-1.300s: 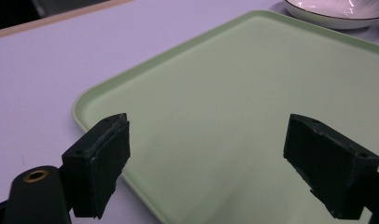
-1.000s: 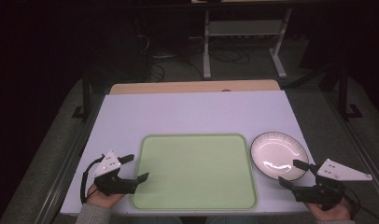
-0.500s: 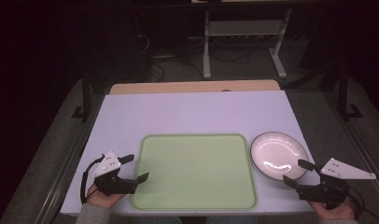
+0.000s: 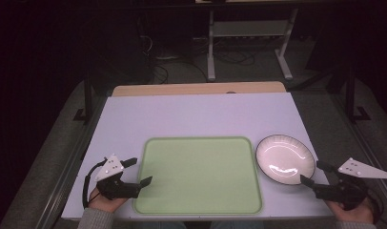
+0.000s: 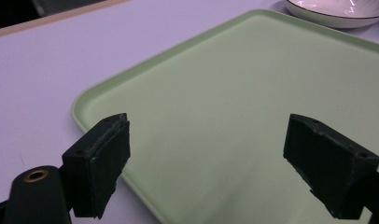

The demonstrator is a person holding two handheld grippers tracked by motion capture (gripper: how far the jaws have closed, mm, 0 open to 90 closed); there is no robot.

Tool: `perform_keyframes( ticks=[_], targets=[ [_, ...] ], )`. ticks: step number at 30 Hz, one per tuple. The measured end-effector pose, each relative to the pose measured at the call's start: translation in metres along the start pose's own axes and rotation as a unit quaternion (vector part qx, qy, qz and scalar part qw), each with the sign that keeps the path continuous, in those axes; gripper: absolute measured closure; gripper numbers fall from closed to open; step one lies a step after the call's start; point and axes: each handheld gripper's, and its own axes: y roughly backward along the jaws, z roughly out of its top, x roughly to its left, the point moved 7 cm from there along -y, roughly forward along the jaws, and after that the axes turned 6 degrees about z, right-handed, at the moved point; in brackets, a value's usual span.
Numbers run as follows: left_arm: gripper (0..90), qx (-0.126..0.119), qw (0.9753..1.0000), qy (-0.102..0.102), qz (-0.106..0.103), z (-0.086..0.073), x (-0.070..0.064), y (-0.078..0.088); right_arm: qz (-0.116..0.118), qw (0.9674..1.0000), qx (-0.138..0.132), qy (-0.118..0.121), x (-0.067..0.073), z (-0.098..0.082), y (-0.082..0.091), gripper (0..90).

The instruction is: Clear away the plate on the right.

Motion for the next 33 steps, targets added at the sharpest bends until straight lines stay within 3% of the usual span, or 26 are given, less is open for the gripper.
perform_keyframes(
  ticks=[9,16,19,25,27,33],
  targets=[
    [14.3,0.002,1.0000,0.000,0.001,0.000,0.001,-0.001,-0.012,0.9996,0.013,-0.020,-0.028,0.008,-0.001,20.3],
    [14.3,0.002,1.0000,-0.001,0.001,0.000,0.000,0.000,-0.024,0.9971,0.036,-0.062,-0.051,0.011,-0.012,23.8],
    [14.3,0.002,1.0000,0.000,0.000,-0.001,0.001,-0.001,-0.023,0.9957,0.045,-0.078,-0.058,0.011,-0.016,29.9],
    [14.4,0.001,1.0000,0.001,0.000,-0.001,0.001,-0.001,-0.023,0.9903,0.070,-0.118,-0.069,0.008,-0.025,39.7],
    [14.4,0.001,1.0000,0.001,0.000,-0.001,0.001,-0.001,-0.019,0.9870,0.082,-0.137,-0.071,0.006,-0.028,41.8],
    [14.4,0.001,1.0000,0.000,-0.001,-0.001,0.001,-0.001,-0.023,0.9821,0.097,-0.160,-0.078,0.003,-0.034,47.0]
  ],
)
